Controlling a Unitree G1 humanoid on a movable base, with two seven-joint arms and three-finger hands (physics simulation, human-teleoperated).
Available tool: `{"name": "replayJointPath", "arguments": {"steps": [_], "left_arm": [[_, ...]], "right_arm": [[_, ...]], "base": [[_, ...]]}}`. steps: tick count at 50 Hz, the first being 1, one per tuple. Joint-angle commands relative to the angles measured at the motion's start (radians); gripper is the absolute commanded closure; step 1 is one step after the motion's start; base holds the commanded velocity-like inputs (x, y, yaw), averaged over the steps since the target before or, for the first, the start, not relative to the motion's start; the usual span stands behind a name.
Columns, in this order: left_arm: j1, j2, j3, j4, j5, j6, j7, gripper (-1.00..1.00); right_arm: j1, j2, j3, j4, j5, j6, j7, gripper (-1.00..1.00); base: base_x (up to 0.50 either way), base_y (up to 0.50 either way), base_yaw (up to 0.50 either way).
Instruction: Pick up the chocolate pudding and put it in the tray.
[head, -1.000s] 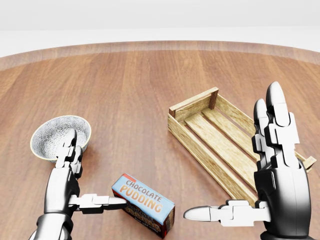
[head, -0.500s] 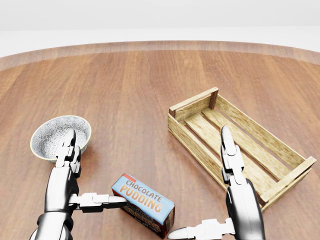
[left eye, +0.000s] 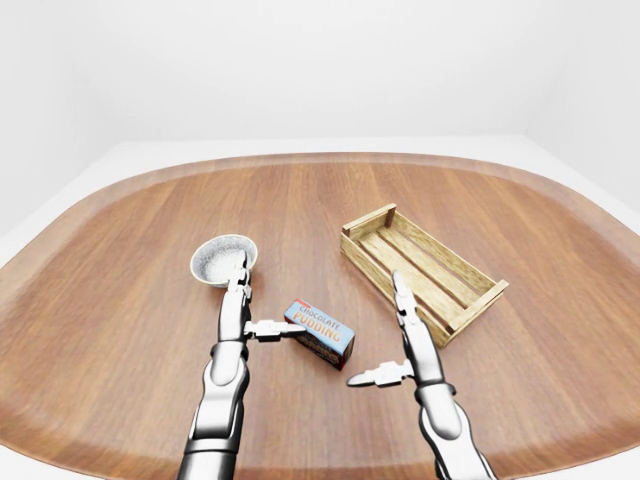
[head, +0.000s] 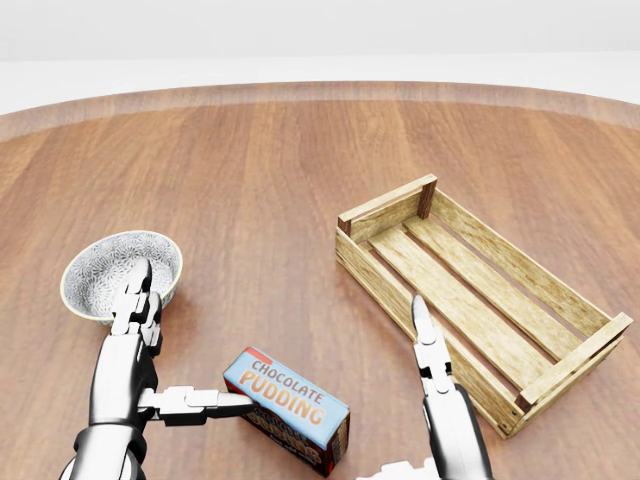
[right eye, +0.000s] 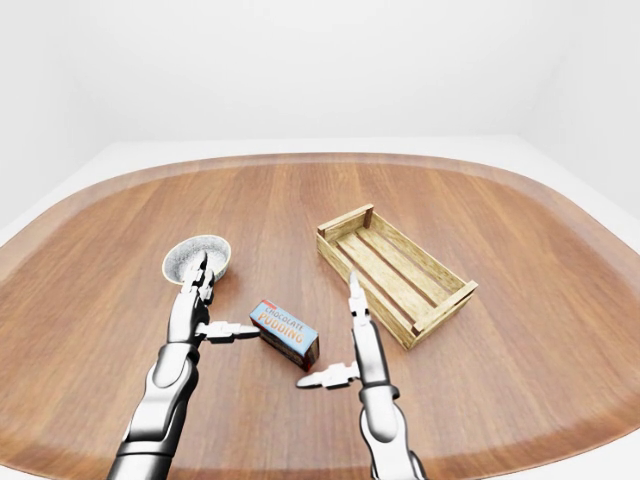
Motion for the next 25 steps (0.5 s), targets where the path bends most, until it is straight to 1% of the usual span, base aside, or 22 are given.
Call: {"name": "replayJointPath", "arguments": {"steps": [1,12,13,14,16,25], "left_arm": [[0.002,0.0,-0.002,-0.008,0.011,0.011,0.001,-1.0],[0.002,0.0,-0.002,-0.007,0.011,0.01,0.0,-1.0],[0.001,0.0,-0.002,-0.006,0.011,0.01,0.0,-1.0],[0.002,0.0,-0.002,-0.006,0.011,0.01,0.0,-1.0],[0.003,-0.001,-0.003,-0.011,0.012,0.013,0.0,-1.0],[-0.003,0.0,0.0,0.001,0.008,0.009,0.002,-1.0]], "right_arm": [[-0.005,0.001,0.028,0.015,-0.023,0.0,-0.01,-1.0],[-0.011,0.001,0.048,0.029,-0.038,0.0,-0.028,-1.0],[-0.028,0.001,0.045,0.121,-0.051,0.0,-0.059,-1.0],[-0.02,0.005,0.049,0.068,-0.046,0.0,-0.041,-1.0],[-0.015,0.007,0.06,0.034,-0.048,0.0,-0.034,-1.0],[-0.031,0.005,0.077,0.061,-0.064,0.0,-0.051,-1.0]], "base": [[0.0,0.0,0.0],[0.0,0.0,0.0],[0.0,0.0,0.0],[0.0,0.0,0.0],[0.0,0.0,0.0],[0.0,0.0,0.0]]}}
